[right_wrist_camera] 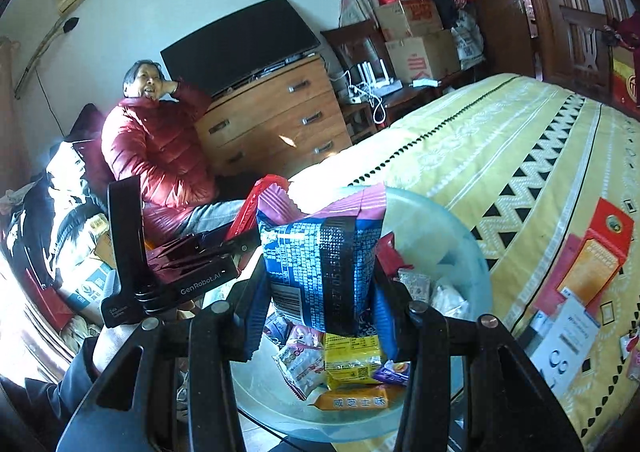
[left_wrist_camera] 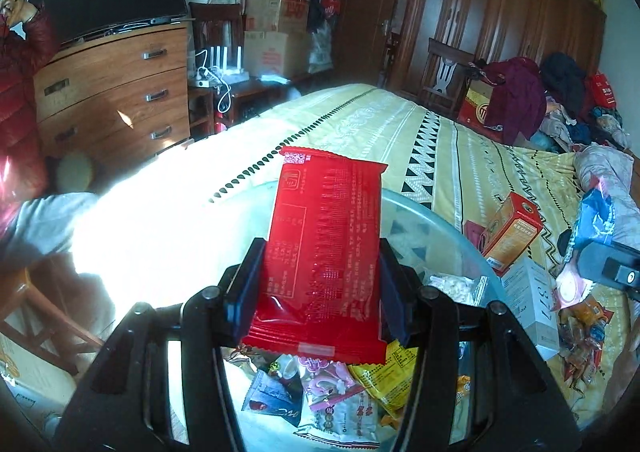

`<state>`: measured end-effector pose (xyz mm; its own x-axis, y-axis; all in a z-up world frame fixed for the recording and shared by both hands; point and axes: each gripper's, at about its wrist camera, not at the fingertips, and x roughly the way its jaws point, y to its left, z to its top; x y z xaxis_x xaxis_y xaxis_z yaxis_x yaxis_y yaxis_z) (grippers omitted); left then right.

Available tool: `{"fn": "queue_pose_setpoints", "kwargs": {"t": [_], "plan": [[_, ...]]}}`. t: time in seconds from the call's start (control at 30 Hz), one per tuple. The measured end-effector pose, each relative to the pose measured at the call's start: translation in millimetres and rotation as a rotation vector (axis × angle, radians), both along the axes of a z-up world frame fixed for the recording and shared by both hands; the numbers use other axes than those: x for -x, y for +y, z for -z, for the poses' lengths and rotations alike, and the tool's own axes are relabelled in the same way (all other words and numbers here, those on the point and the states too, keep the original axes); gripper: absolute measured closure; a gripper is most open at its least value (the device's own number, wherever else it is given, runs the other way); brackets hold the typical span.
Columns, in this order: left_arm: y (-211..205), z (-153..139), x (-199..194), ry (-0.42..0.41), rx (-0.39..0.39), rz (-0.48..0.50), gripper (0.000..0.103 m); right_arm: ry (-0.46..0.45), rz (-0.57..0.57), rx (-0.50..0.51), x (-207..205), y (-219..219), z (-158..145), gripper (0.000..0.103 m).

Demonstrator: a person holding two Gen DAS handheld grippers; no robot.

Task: Organize snacks
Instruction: 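Carry both packets over the clear bowl and open both grippers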

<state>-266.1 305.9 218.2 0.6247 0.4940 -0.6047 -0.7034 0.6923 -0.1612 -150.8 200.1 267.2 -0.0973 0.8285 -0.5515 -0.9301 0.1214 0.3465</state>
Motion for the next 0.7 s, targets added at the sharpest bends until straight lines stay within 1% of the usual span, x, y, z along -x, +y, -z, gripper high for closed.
{"fn": "queue_pose_setpoints", "kwargs": {"t": [0.17,0.53,0.67,0.7], "plan": [[4.9,4.6,5.9,-0.001,0.011,0.006,0.049,0.008,-0.001,0.019,1.8,11.6,8.0,0.054],[10.8,11.5,6.3,0.011,0.024,0.014,0.049,0.008,0.001,0.048,3.7,20.2,14.5,0.054],[13.5,13.6,8.2,0.023,0.023,0.002,0.048,0.011,0.002,0.052,3.7,22.7,15.5,0.052],[14.1,13.7,9.1,0.023,0.021,-0.002,0.047,0.017,0.002,0.052,3.3,23.2,16.3,0.049]]}}
